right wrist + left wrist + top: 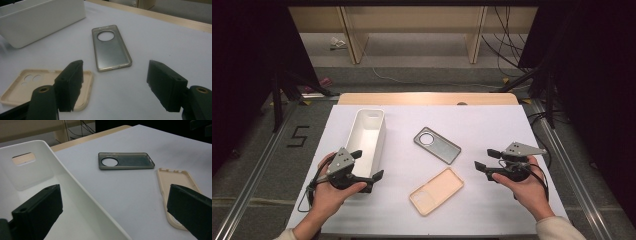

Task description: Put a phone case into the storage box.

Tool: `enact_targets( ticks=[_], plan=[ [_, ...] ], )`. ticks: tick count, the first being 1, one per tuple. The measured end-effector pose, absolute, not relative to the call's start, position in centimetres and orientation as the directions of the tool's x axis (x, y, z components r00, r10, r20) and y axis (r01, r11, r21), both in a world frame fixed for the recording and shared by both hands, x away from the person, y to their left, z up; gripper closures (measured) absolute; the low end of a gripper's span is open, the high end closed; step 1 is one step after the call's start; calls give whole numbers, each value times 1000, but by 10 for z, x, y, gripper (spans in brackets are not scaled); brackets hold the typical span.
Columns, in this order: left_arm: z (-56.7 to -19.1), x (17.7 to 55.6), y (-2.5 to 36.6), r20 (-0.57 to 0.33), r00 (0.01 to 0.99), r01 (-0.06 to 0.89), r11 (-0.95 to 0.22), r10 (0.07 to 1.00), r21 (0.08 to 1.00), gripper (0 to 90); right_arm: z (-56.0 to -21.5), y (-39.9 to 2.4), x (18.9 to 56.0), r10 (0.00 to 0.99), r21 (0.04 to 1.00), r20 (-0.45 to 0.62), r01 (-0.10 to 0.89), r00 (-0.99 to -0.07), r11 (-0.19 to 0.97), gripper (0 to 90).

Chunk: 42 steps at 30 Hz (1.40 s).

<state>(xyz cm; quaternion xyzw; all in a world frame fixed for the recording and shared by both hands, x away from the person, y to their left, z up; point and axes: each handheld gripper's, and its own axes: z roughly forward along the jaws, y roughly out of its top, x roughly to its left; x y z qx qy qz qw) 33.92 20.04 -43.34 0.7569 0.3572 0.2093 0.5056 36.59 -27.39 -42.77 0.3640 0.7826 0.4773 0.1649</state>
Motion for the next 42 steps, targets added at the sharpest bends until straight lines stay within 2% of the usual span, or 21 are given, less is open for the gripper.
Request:
enact_targets(
  ticks=[19,22,28,30,42],
  plan=[
    [-432,340,201,-43,659,319,-228,751,920,0,-426,-271,373,737,877,56,385,-674,286,377],
    [-433,340,202,-47,657,323,-225,752,919,0,-424,-270,378,741,881,60,384,-669,276,462],
    [-433,340,200,-41,662,322,-234,748,917,0,-422,-261,396,749,865,56,407,-660,294,821],
    [-434,340,199,-43,662,324,-235,748,916,1,-423,-257,404,752,856,45,413,-658,311,900],
    [-433,339,199,-42,665,321,-234,746,918,1,-447,-221,461,779,755,-19,502,-627,422,900]
  ],
)
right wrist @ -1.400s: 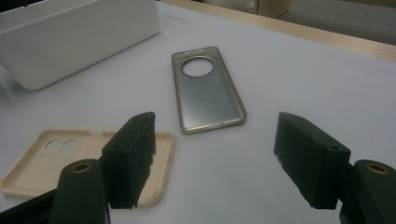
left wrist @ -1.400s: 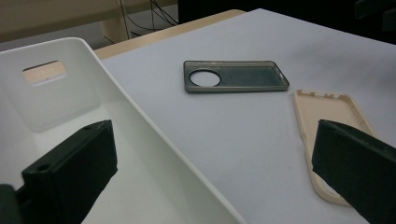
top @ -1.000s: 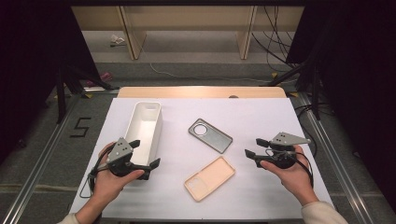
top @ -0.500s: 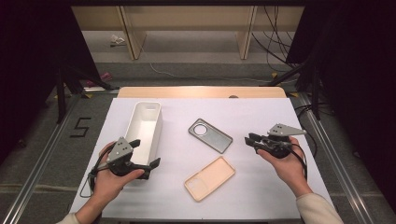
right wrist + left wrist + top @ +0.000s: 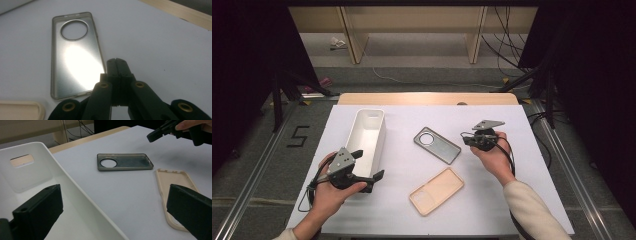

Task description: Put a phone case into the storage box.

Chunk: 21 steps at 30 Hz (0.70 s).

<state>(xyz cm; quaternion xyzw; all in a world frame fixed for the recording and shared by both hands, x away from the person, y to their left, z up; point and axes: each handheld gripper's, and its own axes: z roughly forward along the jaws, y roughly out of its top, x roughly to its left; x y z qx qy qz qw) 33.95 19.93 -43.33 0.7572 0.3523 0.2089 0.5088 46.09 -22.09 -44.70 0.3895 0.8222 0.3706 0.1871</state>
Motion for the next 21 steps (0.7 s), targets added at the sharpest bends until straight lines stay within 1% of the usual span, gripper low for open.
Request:
enact_targets(
  ticks=[11,21],
  plan=[
    [-433,339,200,-40,667,318,-235,744,919,1,-478,-205,489,792,677,-8,580,-611,454,900],
    [-433,338,199,-39,671,315,-237,741,919,1,-480,-198,483,782,628,-8,606,-623,489,900]
  ],
)
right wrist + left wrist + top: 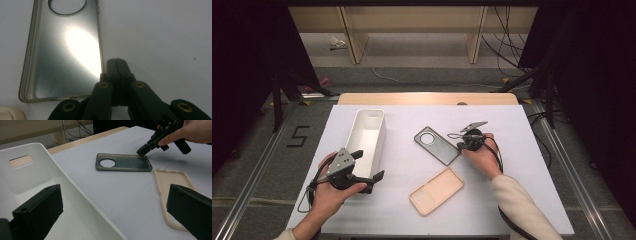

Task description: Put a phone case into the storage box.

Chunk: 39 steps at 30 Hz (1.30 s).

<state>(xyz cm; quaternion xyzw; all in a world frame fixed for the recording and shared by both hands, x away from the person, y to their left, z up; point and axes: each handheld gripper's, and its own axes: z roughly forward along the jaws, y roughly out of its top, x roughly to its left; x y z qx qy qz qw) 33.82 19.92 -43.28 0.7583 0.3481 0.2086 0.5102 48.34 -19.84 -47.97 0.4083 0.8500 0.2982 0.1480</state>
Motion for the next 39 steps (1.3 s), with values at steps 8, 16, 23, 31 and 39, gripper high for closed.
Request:
enact_targets(
  ticks=[8,16,23,31,39],
  plan=[
    [-433,338,199,-38,671,316,-238,741,919,1,-478,-185,471,749,601,8,601,-663,526,900],
    [-433,338,199,-38,672,316,-239,740,918,1,-477,-172,465,713,591,19,583,-701,558,900],
    [-433,338,199,-37,673,313,-239,739,919,1,-476,-166,462,697,585,36,581,-716,566,900],
    [-433,338,199,-36,674,313,-241,738,919,1,-476,-157,458,673,582,40,565,-739,585,900],
    [-433,338,199,-36,674,312,-241,738,919,1,-476,-156,458,667,577,34,559,-745,595,900]
  ],
)
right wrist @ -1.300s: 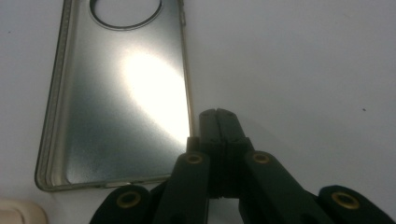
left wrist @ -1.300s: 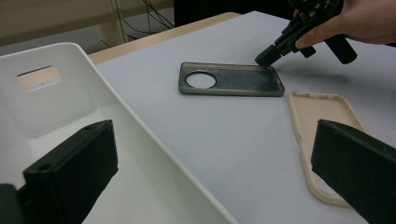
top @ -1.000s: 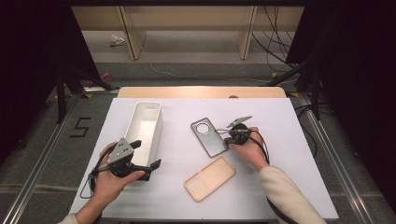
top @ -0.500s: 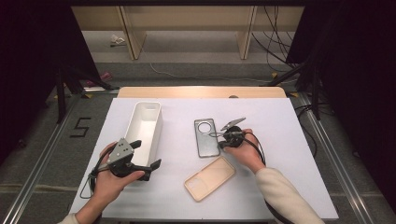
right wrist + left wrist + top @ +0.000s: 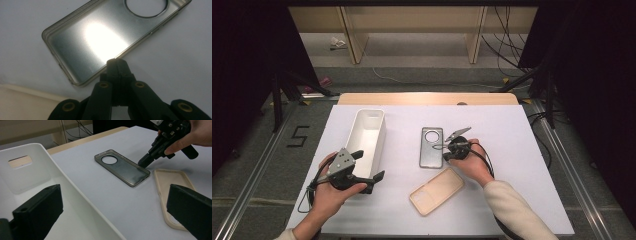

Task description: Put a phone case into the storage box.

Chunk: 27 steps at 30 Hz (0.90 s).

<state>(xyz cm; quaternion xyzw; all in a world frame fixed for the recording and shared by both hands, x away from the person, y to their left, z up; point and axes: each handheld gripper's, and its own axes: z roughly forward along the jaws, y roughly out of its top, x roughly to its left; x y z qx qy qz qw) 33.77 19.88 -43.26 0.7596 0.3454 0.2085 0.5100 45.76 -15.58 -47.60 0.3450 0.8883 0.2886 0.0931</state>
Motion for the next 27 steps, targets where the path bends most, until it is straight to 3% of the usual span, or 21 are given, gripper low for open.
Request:
enact_targets(
  ticks=[5,13,17,27],
  plan=[
    [-433,338,199,-36,675,312,-241,737,919,1,-469,-159,459,655,584,-34,517,-755,626,840],
    [-433,338,198,-36,676,311,-241,736,919,1,-448,-162,459,589,557,-143,427,-796,712,512],
    [-433,337,198,-35,675,310,-241,737,920,1,-440,-155,457,514,517,-212,351,-831,781,417],
    [-433,337,197,-36,676,310,-240,736,920,1,-445,-116,448,308,373,-254,201,-917,906,378]
  ],
)
